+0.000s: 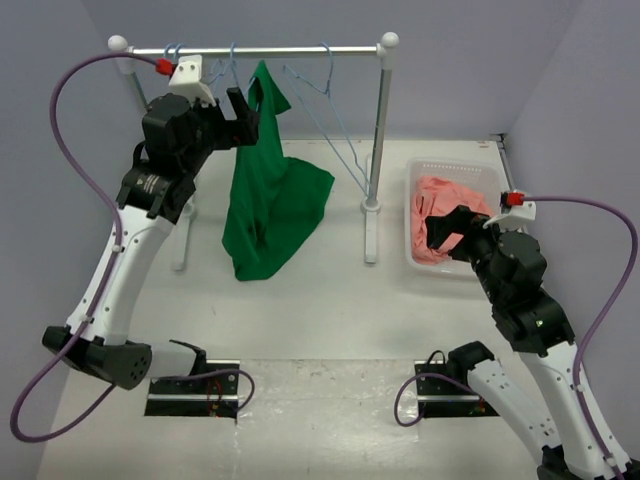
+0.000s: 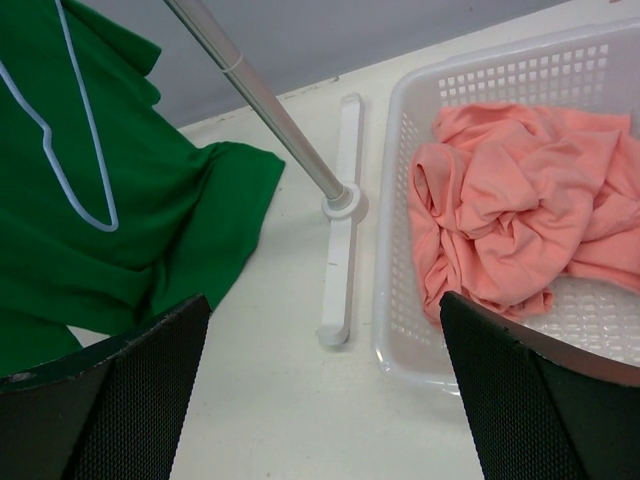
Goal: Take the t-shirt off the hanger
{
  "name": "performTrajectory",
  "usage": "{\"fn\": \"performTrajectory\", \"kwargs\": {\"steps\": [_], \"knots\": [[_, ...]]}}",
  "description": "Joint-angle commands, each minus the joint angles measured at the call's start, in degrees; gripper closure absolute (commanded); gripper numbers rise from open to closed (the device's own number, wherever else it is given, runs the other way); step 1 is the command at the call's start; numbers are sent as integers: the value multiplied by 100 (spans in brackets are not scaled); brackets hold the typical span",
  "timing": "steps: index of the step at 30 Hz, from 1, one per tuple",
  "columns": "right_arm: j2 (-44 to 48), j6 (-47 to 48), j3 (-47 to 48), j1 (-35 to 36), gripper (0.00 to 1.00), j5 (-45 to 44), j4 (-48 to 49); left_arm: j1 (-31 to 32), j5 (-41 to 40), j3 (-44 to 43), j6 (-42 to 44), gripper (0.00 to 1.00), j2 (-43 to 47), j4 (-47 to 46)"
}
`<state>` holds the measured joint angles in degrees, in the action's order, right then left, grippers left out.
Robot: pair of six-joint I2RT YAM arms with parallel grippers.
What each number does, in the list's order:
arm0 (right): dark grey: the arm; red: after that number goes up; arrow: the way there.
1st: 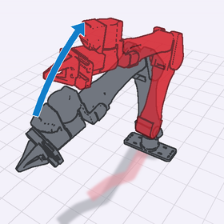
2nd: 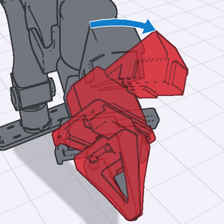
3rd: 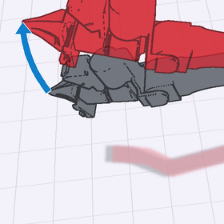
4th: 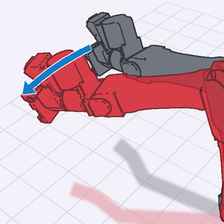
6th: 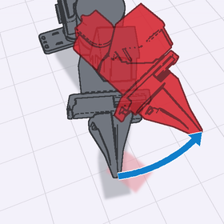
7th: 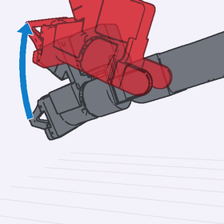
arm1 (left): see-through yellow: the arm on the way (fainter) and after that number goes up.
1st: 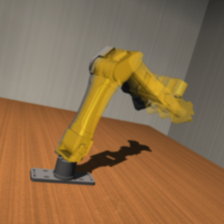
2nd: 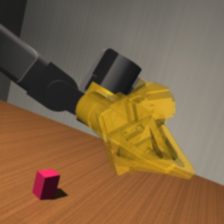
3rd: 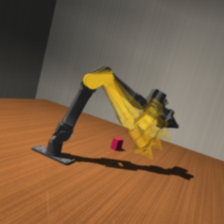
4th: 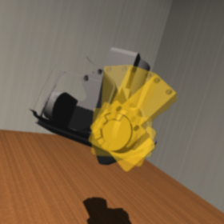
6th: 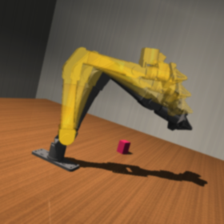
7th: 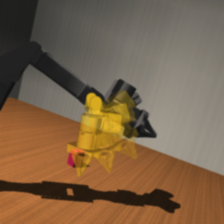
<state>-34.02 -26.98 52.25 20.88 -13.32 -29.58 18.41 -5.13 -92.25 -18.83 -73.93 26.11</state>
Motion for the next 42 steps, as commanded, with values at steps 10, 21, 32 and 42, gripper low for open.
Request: {"fn": "performTrajectory", "kwargs": {"steps": [10,21,32,42], "knots": [[-157,202,303,-5,1,14,216,-57,20,-1015,670,11,-1387,-878],[-44,343,444,-14,1,-250,-4,-66,-287,-1172,802,100,-1642,-932],[115,361,295,-5,1,-48,-4,-57,-742,-1471,758,100,-851,-345],[212,439,111,-5,1,286,180,-57,-334,-463,697,100,176,422]]}}
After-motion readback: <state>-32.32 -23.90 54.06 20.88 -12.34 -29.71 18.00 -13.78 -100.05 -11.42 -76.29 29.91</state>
